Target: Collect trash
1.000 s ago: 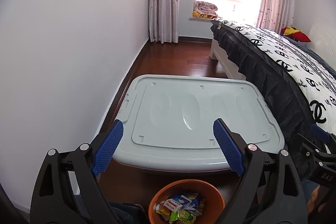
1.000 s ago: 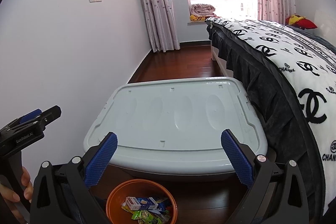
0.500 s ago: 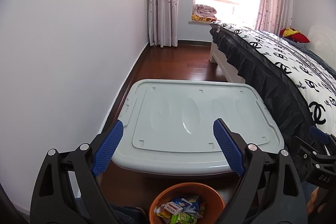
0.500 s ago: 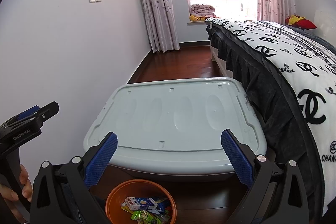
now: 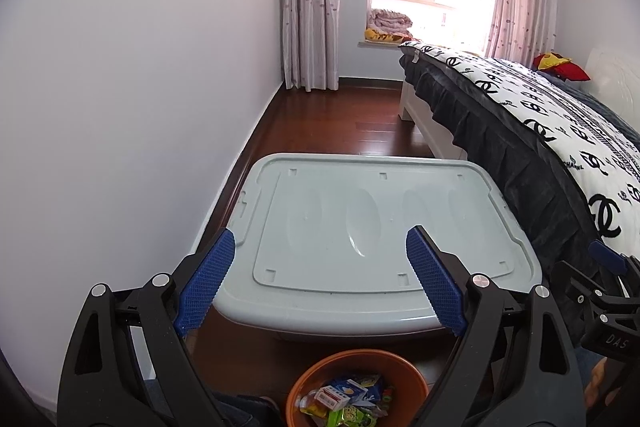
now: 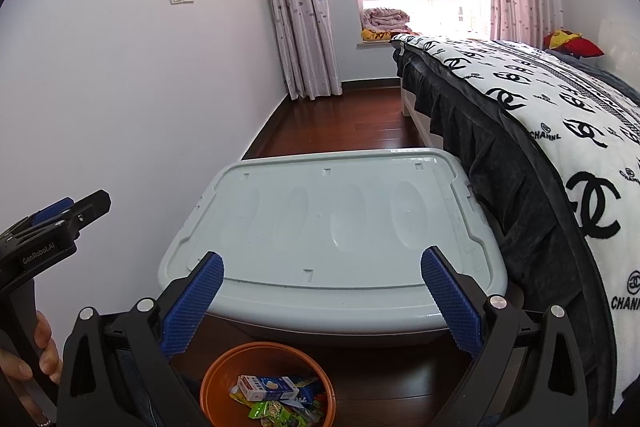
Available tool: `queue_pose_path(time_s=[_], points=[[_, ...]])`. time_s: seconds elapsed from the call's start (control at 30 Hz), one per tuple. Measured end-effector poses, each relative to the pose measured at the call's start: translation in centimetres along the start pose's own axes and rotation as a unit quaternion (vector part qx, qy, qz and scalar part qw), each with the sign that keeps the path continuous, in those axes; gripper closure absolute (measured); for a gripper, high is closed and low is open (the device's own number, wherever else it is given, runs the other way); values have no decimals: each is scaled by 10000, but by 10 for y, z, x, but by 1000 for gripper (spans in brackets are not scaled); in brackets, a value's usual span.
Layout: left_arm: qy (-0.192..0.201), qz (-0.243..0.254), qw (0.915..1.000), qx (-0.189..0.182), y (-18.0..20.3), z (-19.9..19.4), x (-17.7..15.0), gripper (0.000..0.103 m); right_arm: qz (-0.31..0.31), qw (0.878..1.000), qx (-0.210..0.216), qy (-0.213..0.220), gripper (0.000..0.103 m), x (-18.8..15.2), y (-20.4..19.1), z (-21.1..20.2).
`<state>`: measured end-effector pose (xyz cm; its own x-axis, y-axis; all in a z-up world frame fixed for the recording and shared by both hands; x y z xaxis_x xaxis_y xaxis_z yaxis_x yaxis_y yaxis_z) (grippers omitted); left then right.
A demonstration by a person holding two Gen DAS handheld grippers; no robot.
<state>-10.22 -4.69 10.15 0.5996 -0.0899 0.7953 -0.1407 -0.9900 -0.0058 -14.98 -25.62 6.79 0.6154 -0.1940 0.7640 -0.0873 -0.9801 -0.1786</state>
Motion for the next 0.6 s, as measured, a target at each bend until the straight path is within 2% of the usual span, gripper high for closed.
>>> queue_pose_path(time_s=[0.2,0.6], points=[[39,5,9999,94,-1,-2,1,14,-9,10000,-7,3,6,0,0,0],[13,-17,9999,132,-6,1,5,13,-7,10000,-6,1,6,2,1,-1]])
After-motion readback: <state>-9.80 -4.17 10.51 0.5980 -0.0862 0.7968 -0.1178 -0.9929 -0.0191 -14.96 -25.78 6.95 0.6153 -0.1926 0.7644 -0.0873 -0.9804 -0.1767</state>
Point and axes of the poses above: each gripper's, at about its wrist camera, not at the fingertips, and z roughly the way its jaws point, y to its right, x to its top, the point moved 5 cm from there along z, roughly the way its jaws point, and after that the axes turned 1 degree about z, right-handed, at the moved point
